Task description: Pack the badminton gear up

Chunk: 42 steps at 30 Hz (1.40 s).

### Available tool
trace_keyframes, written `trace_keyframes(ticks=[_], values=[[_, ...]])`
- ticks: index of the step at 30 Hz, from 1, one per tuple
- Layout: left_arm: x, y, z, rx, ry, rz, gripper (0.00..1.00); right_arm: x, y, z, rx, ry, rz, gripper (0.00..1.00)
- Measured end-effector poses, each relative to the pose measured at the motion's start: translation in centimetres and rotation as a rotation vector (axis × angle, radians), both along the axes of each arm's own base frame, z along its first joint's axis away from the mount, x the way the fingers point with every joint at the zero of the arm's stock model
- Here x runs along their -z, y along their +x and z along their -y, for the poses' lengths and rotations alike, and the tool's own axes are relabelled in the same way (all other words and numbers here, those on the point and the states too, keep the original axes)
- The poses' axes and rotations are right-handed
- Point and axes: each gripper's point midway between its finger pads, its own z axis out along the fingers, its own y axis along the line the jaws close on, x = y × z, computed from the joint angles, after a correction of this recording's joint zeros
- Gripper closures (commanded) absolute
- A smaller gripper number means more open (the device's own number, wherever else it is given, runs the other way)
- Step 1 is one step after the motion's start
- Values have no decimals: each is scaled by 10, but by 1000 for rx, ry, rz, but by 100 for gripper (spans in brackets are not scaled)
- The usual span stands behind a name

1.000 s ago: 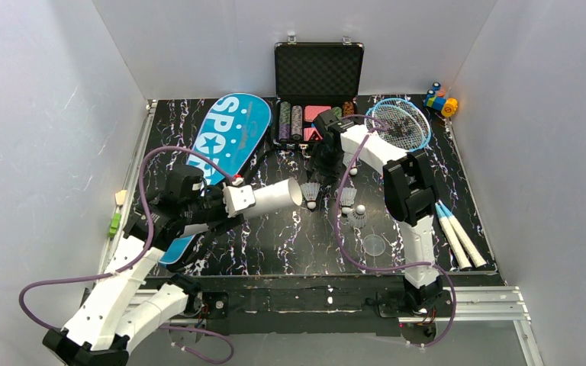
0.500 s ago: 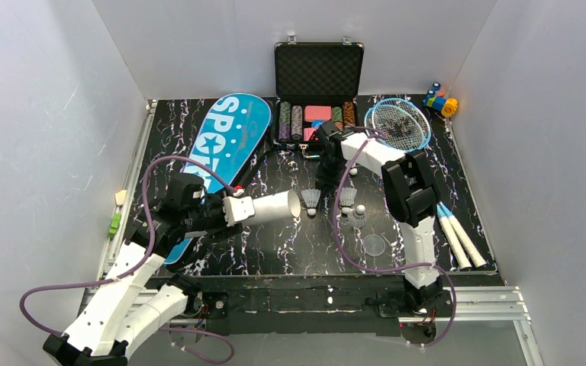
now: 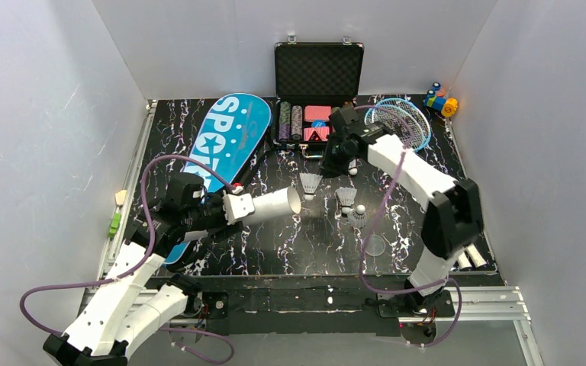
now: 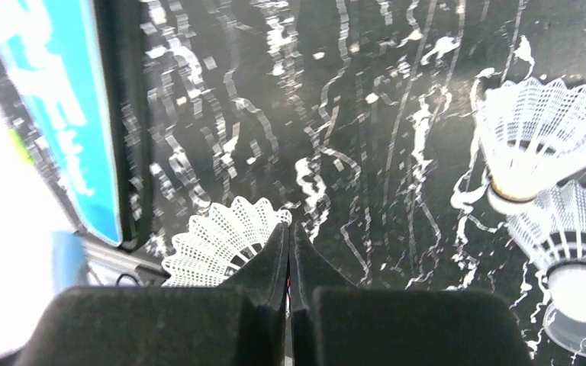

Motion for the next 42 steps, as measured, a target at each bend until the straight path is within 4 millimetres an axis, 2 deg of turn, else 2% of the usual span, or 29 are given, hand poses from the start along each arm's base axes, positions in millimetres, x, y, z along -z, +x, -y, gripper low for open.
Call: trace_keyframes(ticks=[4, 10, 12, 15, 17, 19, 24, 28, 34, 38, 42], values=[[0, -2, 5, -29, -49, -40, 77, -69, -17, 4, -11, 91, 196, 99], [1, -6, 11, -65, -112, -101, 76, -178, -62, 40, 38, 313, 547, 99], [-1, -7, 13, -69, -129, -111, 76, -203, -76, 50, 56, 382, 631, 99], [-7, -6, 17, -76, -154, -120, 75, -229, -88, 52, 67, 479, 705, 99], [-10, -5, 19, -77, -169, -122, 75, -233, -89, 46, 62, 521, 720, 99], [-13, -5, 21, -80, -181, -123, 75, -229, -91, 37, 45, 545, 711, 99], [-16, -5, 22, -84, -192, -126, 75, -208, -91, 6, 5, 564, 664, 99], [-22, -2, 24, -87, -206, -118, 74, -219, -95, -5, -5, 608, 691, 99], [-25, -2, 24, -87, -212, -110, 74, -228, -92, -7, 12, 627, 727, 99], [-25, -2, 24, -87, -212, -109, 74, -228, -90, 0, 26, 598, 753, 99], [-25, -2, 24, -87, -212, -109, 74, -237, -95, 9, 28, 594, 787, 99]])
